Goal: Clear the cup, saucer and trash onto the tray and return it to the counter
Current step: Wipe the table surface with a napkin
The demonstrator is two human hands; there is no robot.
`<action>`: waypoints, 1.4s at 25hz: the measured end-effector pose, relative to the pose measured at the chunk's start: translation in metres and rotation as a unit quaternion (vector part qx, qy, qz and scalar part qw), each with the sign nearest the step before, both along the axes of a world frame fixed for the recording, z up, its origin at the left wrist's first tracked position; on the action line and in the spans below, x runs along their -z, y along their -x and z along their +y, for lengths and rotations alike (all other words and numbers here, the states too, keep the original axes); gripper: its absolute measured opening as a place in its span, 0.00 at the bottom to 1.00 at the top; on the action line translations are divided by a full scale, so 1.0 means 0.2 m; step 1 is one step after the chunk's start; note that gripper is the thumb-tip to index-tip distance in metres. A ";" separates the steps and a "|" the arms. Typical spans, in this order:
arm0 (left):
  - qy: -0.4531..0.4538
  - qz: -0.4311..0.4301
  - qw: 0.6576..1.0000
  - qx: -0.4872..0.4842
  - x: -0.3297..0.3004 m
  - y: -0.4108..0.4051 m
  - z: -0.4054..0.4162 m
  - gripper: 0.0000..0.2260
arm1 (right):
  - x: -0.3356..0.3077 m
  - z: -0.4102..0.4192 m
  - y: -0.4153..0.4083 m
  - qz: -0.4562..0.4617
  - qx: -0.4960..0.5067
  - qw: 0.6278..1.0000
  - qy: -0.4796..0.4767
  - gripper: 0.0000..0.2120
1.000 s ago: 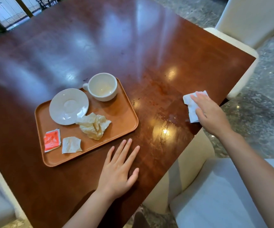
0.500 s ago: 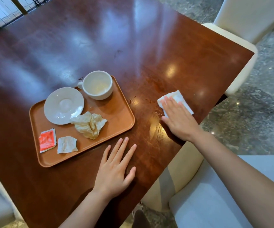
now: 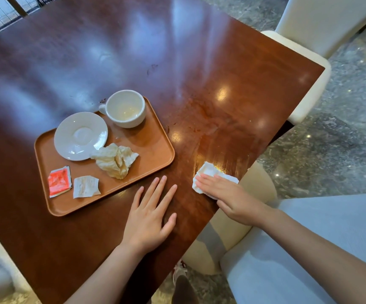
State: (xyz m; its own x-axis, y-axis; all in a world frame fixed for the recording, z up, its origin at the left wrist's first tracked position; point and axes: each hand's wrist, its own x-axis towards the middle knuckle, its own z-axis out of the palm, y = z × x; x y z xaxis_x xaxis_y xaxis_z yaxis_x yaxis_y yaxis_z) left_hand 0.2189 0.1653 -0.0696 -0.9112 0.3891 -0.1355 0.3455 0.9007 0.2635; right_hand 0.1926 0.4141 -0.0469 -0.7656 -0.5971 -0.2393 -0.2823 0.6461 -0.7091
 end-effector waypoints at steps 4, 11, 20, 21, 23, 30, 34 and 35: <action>0.004 0.002 1.000 -0.002 0.00 0.00 0.00 0.28 | -0.19 0.02 0.09 -0.103 0.304 0.918 0.233 0.26; 0.005 0.010 1.000 0.000 0.01 0.00 0.00 0.28 | 0.07 0.33 0.32 0.075 0.239 0.954 -0.166 0.34; -0.002 0.017 1.000 0.000 0.01 -0.01 0.00 0.27 | 0.08 -0.12 -0.10 0.086 0.133 0.986 -0.057 0.36; -0.002 0.018 1.000 0.001 0.01 -0.01 0.00 0.27 | 0.06 -0.16 -0.11 0.069 0.158 0.985 -0.029 0.33; -0.006 0.023 1.000 0.000 0.01 0.00 0.00 0.27 | 0.05 -0.15 -0.08 0.059 0.230 0.971 0.017 0.26; -0.006 0.030 1.000 0.001 0.01 -0.01 0.00 0.27 | 0.09 -0.05 -0.06 0.264 0.139 0.945 -0.133 0.18; -0.006 0.035 0.999 0.002 0.01 -0.01 0.00 0.27 | 0.15 -0.07 -0.06 0.198 0.111 0.959 -0.170 0.26; -0.006 0.035 0.999 0.003 0.02 -0.01 0.00 0.27 | 0.16 -0.07 -0.07 0.188 0.099 0.963 -0.163 0.26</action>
